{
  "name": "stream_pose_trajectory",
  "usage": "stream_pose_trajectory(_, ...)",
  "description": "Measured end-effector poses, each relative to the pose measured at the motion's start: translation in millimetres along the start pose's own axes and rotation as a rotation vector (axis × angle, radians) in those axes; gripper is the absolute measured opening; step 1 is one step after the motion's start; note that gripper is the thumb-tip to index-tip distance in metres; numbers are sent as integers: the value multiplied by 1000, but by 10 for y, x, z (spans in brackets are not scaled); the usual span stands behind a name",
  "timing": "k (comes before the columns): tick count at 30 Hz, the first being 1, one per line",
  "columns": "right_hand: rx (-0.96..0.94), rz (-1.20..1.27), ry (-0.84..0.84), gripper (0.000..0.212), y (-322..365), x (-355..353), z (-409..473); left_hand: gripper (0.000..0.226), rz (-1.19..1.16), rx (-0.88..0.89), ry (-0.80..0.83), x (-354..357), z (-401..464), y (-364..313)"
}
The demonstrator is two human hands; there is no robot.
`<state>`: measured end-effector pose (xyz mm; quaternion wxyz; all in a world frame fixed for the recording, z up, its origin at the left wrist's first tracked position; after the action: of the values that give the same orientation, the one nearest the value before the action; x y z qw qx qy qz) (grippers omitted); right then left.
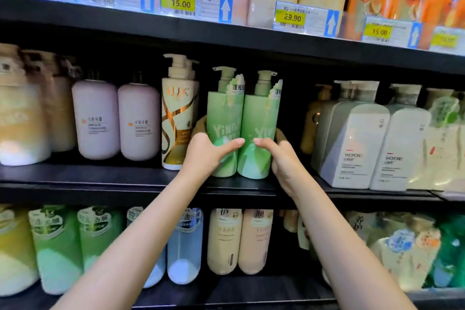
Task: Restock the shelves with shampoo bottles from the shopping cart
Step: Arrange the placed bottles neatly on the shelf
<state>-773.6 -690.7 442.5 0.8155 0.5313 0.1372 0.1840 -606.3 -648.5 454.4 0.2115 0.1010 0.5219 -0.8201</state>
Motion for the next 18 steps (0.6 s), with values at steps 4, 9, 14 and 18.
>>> stream_pose_trajectory(4, -18, -36, -28, 59, -11, -57, -31, 47, 50, 32, -140, -74, -42, -60)
stream_pose_trajectory(9, -63, 22, -54, 69, -4, -88, -51, 33, 41, -7, -96, -69, -46, -41)
stream_pose_trajectory(14, -76, 92, -74, 65, -41, -156, -100, 42, -5, 3, -32, -32, -12, -2)
stream_pose_trajectory(18, -77, 60, -117, 65, -19, -154, -136, 47, 22, 33, -36, -14, -16, -14)
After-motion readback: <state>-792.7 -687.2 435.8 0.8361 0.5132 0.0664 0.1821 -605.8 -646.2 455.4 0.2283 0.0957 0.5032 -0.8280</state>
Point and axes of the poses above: each hand's wrist, its own z-axis towards the middle knuckle, its own x-axis out of the palm, y = z × x, the point moved 6 cm from there along z, towards the middle knuckle, and after that the axes turned 15 degrees about y, right-handed, at the moved point
